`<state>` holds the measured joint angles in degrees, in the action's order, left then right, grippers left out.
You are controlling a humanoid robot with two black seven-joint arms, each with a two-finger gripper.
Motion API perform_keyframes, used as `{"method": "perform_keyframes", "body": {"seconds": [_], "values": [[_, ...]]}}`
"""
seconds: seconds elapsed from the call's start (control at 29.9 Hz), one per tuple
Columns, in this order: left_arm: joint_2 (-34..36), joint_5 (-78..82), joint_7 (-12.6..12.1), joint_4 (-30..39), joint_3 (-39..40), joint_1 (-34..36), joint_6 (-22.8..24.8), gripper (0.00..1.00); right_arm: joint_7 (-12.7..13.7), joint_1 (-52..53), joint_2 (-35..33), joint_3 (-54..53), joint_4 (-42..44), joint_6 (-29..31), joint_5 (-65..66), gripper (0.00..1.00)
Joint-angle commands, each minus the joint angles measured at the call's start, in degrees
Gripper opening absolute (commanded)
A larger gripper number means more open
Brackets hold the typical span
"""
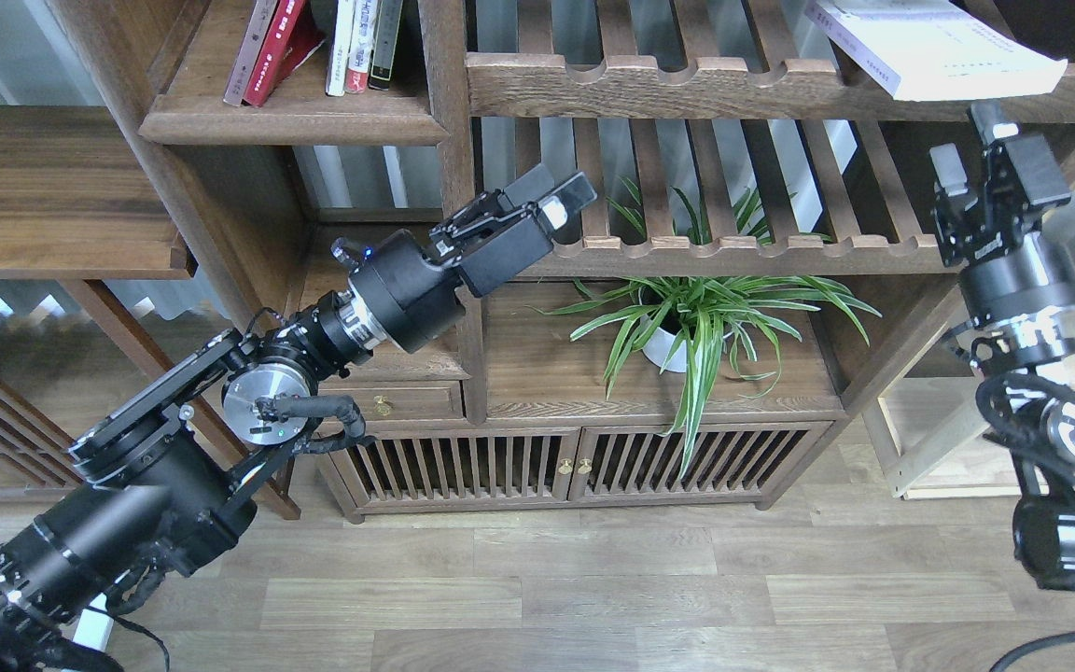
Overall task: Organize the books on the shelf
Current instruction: 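Raise the right gripper to the white book on the upper shelf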
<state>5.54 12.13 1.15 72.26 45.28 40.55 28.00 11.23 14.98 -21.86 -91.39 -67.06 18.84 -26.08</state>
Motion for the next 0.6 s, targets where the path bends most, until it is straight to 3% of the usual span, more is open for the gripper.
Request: {"method": "perform_keyframes", "body": {"seconds": [0.0, 0.43, 0.57], "values": [[0.3, 1.8, 0.1, -0.4, 0.0, -0.3, 0.0, 0.98, 0.0, 0.9, -0.4, -0.1, 0.0, -2.7, 0.0, 0.78], [0.4, 2.8, 0.1, 0.2, -0.1, -0.7, 0.0, 0.98, 0.5, 8.1, -1.1, -0.9, 0.6, -17.2, -2.9, 0.77], [0.5, 2.8, 0.0, 0.3, -0.1, -0.9, 0.0, 0.98, 0.6, 8.5, -2.7, -0.9, 0.6, -20.4, -3.2, 0.70]]}}
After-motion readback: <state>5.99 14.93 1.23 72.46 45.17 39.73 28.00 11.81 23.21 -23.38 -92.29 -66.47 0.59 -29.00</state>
